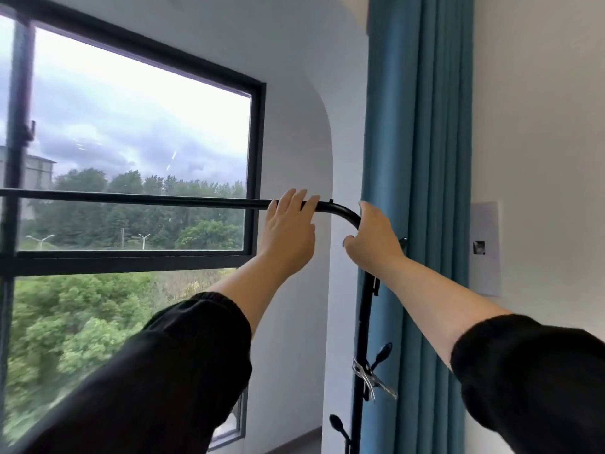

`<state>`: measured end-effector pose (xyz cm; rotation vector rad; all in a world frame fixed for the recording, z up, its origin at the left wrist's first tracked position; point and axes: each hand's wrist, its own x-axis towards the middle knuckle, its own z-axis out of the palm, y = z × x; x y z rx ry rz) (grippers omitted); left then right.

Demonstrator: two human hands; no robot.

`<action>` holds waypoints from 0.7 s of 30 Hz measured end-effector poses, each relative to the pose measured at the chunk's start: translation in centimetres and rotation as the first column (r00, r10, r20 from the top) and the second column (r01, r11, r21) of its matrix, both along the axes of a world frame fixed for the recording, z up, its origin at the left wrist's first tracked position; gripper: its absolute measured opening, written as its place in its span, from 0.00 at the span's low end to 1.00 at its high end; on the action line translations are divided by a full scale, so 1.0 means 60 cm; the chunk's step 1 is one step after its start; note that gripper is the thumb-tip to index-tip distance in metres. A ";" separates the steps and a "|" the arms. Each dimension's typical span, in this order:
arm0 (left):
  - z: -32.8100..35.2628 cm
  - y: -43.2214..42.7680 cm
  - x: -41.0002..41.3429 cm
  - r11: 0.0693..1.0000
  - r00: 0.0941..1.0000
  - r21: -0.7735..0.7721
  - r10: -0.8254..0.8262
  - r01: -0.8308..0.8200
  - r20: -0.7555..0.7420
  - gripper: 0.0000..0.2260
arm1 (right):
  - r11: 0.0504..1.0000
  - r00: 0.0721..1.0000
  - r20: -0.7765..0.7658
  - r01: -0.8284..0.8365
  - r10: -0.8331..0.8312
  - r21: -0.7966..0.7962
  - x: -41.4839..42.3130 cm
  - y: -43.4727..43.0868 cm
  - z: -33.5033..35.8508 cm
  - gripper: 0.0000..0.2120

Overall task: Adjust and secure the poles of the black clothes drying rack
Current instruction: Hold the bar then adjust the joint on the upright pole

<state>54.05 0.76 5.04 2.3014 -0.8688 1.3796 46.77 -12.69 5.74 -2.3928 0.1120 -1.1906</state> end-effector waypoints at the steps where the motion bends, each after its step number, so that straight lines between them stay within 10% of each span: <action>1: 0.010 -0.001 0.013 0.999 1.000 0.029 0.019 -0.019 -0.012 0.23 | 0.998 0.999 -0.027 -0.025 0.027 0.063 0.011 0.002 0.003 0.30; 7: 0.068 0.041 0.077 0.976 0.986 0.168 0.125 -0.142 0.110 0.20 | 0.892 0.981 0.102 -0.192 0.165 0.409 0.069 0.030 0.011 0.13; 21: 0.080 0.089 0.177 0.956 0.972 0.227 0.143 -0.185 0.189 0.19 | 0.907 0.989 0.144 -0.093 0.036 0.411 0.188 0.069 0.009 0.19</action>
